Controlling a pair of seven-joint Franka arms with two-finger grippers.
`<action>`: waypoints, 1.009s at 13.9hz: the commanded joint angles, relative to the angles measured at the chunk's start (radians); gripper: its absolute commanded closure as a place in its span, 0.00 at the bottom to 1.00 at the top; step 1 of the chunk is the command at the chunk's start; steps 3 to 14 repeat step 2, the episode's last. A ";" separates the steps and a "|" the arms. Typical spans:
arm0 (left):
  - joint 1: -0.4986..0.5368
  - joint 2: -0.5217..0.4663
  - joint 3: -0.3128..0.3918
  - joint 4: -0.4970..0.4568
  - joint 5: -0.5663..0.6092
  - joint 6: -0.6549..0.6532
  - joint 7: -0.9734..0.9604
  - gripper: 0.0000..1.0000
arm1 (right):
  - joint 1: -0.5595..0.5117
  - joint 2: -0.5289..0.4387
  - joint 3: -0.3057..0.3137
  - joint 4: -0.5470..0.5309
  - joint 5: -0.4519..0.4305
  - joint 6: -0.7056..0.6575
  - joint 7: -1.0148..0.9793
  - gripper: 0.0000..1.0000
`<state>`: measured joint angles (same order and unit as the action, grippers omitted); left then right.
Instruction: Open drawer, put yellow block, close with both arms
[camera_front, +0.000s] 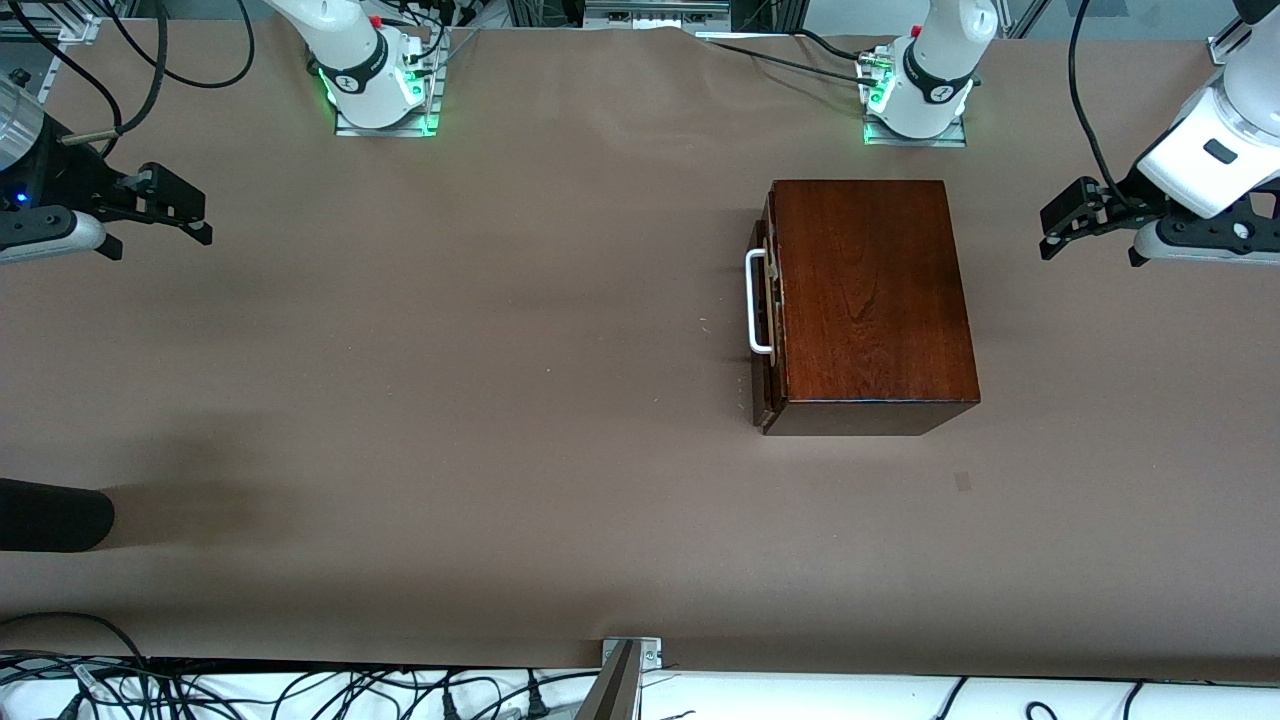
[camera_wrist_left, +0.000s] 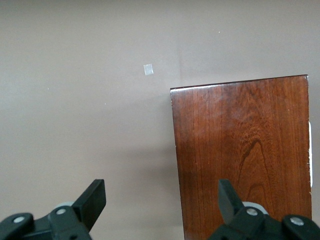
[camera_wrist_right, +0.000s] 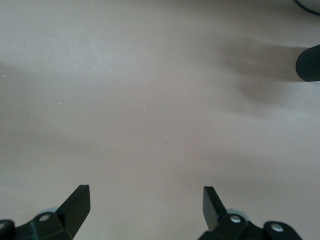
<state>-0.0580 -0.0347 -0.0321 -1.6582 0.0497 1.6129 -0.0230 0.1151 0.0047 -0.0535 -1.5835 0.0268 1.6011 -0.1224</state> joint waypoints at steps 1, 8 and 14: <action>0.000 0.006 0.008 -0.002 -0.021 -0.005 0.000 0.00 | -0.002 -0.005 0.003 0.010 -0.001 -0.013 0.009 0.00; 0.000 0.006 0.008 -0.003 -0.021 -0.005 0.000 0.00 | -0.002 -0.005 0.003 0.010 -0.001 -0.015 0.010 0.00; 0.000 0.006 0.008 -0.003 -0.021 -0.005 0.000 0.00 | -0.002 -0.005 0.003 0.010 -0.001 -0.015 0.010 0.00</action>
